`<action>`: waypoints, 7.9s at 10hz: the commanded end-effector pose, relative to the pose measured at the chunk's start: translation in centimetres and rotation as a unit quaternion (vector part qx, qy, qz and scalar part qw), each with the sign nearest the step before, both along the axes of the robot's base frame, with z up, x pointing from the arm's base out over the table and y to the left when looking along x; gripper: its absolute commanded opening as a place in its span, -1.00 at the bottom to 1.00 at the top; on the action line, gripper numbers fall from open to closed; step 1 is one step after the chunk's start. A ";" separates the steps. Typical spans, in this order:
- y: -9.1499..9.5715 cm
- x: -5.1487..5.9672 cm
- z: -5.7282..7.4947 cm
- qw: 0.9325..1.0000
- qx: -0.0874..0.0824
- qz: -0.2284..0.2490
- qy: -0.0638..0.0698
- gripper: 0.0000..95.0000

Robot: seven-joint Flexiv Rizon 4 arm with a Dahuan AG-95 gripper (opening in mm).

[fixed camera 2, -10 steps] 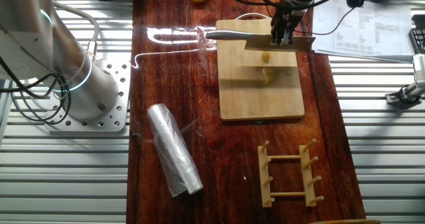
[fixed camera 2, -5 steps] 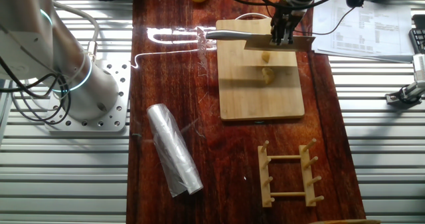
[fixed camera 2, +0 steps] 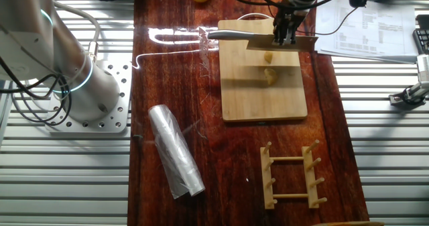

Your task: Chop the potatoes

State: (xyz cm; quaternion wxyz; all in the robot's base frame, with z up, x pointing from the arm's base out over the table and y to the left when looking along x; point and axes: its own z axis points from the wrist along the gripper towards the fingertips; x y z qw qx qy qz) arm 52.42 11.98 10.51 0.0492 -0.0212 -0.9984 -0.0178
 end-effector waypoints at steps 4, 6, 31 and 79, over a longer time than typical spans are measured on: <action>0.0 -0.2 -0.1 1.000 -0.001 0.000 0.000 -1.00; 0.0 -0.3 -0.2 1.000 -0.002 -0.001 0.000 -1.00; -0.4 1.0 -3.1 1.000 0.004 0.003 -0.017 -1.00; -0.7 1.5 -2.2 1.000 -0.003 0.021 -0.009 -1.00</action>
